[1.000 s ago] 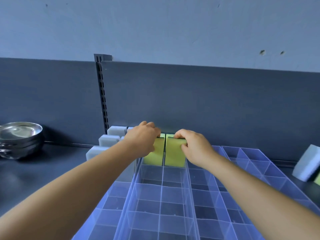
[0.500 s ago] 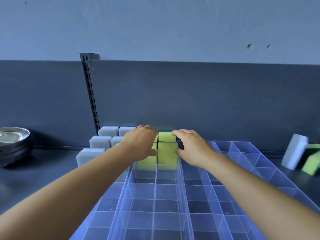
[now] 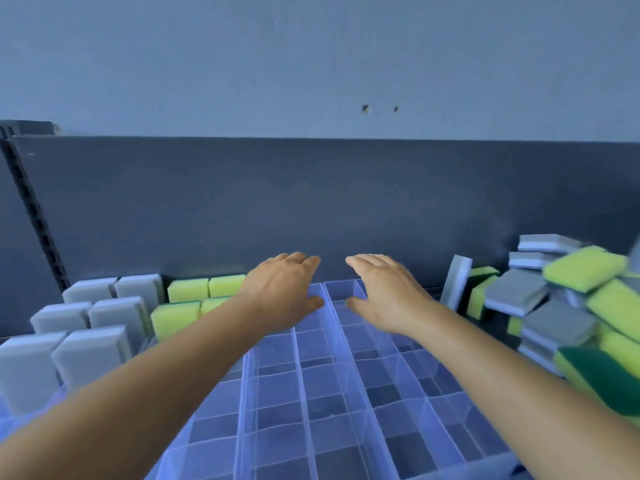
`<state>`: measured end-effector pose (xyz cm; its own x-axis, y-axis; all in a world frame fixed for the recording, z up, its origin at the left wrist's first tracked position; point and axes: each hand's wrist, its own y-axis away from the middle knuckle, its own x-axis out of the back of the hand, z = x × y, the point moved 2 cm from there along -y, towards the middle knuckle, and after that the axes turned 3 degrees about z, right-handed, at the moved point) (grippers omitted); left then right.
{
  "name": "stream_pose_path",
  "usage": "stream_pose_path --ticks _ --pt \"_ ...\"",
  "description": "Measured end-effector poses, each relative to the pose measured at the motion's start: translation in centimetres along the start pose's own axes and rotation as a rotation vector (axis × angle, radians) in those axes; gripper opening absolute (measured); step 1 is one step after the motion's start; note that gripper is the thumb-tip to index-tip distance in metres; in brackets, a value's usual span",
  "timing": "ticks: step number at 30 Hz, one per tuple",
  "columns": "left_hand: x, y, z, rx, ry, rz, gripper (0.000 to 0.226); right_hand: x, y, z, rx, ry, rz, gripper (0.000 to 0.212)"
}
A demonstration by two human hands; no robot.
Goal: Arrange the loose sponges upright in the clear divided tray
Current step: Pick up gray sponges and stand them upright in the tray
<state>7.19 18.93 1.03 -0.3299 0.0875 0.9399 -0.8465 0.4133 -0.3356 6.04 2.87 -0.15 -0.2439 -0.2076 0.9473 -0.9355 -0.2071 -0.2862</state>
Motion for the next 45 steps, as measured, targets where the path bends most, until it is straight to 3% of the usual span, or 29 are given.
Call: stream_pose_path --ticks 15,26,32,40,45 --pt "-2.6 -7.4 13.8 -0.16 0.126 -0.038 0.065 3.5 4.9 14.7 -0.228 0.085 0.028 0.063" --pt "-6.9 -13.6 20.3 -0.151 0.152 -0.127 0.064 2.2 5.6 20.9 -0.196 0.233 -0.013 0.055" --pt "-8.5 -15.6 21.5 -0.104 0.155 -0.19 0.042 0.4 4.7 22.6 -0.189 0.282 -0.046 0.044" --pt "-8.4 -15.7 20.8 -0.002 0.239 -0.071 0.015 0.4 3.9 23.2 -0.165 0.318 -0.007 0.033" --pt "-7.1 -14.8 19.4 0.013 0.328 -0.017 0.038 2.1 3.4 22.8 -0.205 0.31 0.136 0.034"
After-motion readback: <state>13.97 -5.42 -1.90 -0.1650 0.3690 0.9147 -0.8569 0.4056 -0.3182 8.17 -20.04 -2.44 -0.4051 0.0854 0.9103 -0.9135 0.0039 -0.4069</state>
